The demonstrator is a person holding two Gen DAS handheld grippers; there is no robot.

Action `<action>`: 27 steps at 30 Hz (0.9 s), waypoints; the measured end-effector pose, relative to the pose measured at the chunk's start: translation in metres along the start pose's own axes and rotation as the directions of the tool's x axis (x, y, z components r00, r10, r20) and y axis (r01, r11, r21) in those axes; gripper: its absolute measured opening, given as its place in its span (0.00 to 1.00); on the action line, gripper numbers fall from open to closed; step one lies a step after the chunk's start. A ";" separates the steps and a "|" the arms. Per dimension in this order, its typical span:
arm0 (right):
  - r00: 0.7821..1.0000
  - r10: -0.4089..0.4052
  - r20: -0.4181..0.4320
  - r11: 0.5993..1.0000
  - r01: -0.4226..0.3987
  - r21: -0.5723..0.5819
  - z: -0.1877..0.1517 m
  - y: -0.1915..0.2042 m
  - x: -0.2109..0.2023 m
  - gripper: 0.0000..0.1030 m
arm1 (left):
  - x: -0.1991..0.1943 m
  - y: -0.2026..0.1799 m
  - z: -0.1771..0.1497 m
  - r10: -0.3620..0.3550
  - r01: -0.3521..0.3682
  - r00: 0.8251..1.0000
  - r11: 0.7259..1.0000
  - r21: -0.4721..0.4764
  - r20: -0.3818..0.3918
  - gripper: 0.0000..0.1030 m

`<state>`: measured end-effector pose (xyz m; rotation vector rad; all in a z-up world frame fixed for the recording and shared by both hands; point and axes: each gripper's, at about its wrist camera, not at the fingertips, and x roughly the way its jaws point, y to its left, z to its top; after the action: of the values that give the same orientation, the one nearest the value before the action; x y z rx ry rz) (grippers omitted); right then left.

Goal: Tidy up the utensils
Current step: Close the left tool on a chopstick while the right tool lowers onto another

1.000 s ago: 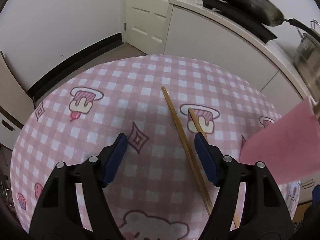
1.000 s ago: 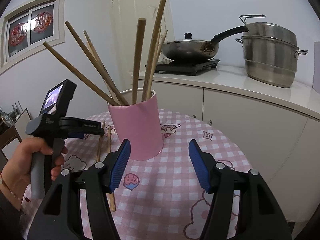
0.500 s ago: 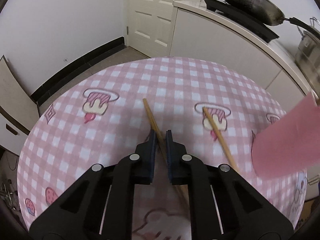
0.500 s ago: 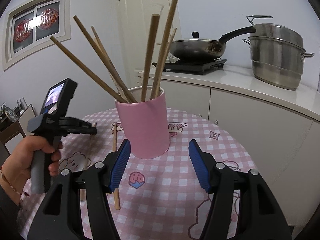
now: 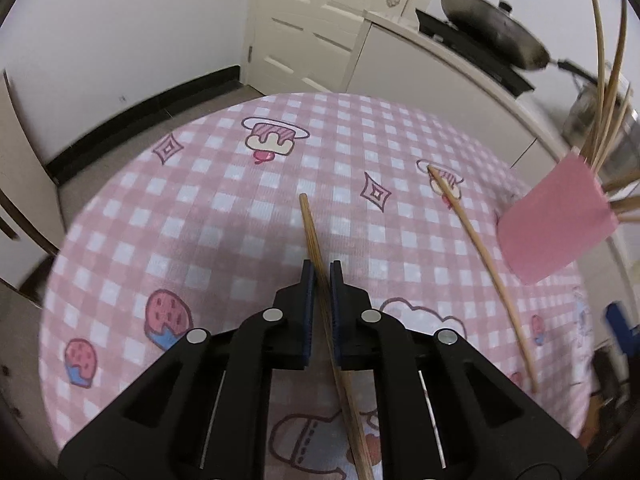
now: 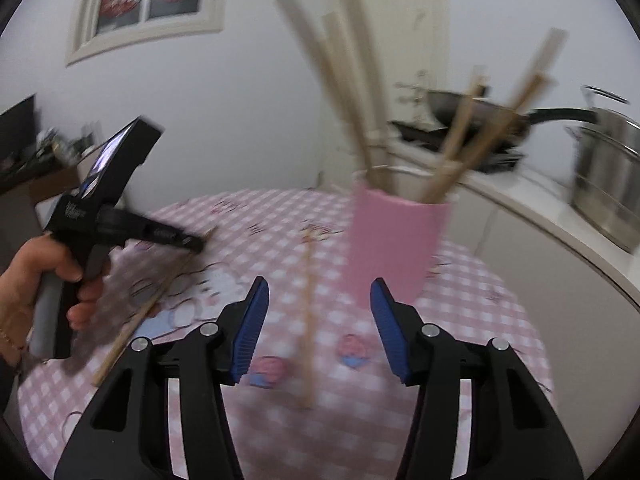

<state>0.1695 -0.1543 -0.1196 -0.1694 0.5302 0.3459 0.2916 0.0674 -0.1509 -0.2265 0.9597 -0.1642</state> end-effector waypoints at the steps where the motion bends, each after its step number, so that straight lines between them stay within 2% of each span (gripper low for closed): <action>1: 1.000 0.007 -0.019 1.000 -0.008 -0.017 0.002 0.005 0.006 0.49 | -0.001 0.001 -0.002 -0.008 0.008 1.000 1.000 -0.007 0.000 0.08; 3: 0.998 -0.015 -0.061 0.996 0.010 -0.091 0.009 0.019 0.020 0.48 | -0.002 0.003 -0.004 -0.019 0.019 1.000 1.000 -0.015 0.005 0.09; 6: 0.993 -0.016 -0.115 0.991 0.001 -0.131 0.022 0.029 0.040 0.46 | -0.004 0.003 -0.007 -0.025 0.025 1.000 1.000 -0.007 0.016 0.09; 10: 0.987 -0.084 -0.135 0.974 0.053 -0.219 0.041 0.043 0.063 0.46 | -0.005 0.010 -0.008 -0.063 0.063 0.998 0.997 -0.032 0.022 0.09; 15: 0.977 -0.139 -0.164 0.949 0.083 -0.305 0.053 0.057 0.102 0.43 | -0.010 0.010 -0.013 -0.039 0.039 0.998 0.999 -0.012 0.040 0.09; 20: 0.960 -0.165 -0.228 0.944 0.087 -0.317 0.056 0.054 0.141 0.40 | -0.013 0.006 -0.018 -0.039 0.039 0.998 0.999 0.008 0.044 0.09; 22: 0.948 -0.169 -0.270 0.948 0.081 -0.307 0.056 0.051 0.157 0.33 | -0.012 0.003 -0.018 -0.028 0.027 0.999 0.999 0.022 0.047 0.09; 25: 0.932 -0.181 -0.313 0.961 0.102 -0.255 0.059 0.039 0.172 0.31 | -0.013 0.004 -0.018 -0.028 0.027 0.999 0.999 0.021 0.047 0.09; 27: 0.925 -0.150 -0.350 0.976 0.081 -0.204 0.062 0.030 0.178 0.31 | -0.012 0.005 -0.018 -0.034 0.033 0.998 0.999 0.016 0.046 0.09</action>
<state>0.3306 -0.0615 -0.1614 -0.4514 0.8520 0.2480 0.2702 0.0728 -0.1522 -0.2314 0.9090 -0.1964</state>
